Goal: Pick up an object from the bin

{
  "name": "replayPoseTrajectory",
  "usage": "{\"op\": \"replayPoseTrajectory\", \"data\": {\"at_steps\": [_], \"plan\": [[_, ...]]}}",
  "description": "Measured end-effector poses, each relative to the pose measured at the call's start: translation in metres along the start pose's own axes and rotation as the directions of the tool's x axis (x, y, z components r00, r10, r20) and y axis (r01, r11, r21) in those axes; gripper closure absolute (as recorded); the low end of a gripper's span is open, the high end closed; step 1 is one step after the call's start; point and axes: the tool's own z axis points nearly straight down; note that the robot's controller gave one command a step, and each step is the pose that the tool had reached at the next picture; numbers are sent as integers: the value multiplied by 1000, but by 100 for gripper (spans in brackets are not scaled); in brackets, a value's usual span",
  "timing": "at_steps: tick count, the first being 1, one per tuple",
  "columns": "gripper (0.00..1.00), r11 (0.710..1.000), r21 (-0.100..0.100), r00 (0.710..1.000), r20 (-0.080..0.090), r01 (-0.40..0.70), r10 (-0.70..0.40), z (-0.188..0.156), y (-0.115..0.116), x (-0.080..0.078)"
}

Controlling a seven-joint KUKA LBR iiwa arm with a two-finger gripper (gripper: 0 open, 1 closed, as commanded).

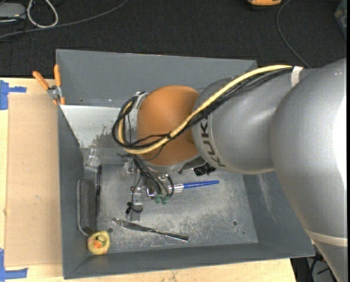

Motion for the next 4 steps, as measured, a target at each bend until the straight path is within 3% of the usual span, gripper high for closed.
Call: {"op": "replayPoseTrajectory", "data": {"at_steps": [1,2,3,4], "plan": [[0,1000,-1,1000,5,-3,3,-2,-1,-2],[0,999,-2,999,9,47,-47,75,-88,66],[0,1000,-8,999,20,25,-25,14,-61,55],[0,998,0,998,1,-58,58,44,-83,50]]}}
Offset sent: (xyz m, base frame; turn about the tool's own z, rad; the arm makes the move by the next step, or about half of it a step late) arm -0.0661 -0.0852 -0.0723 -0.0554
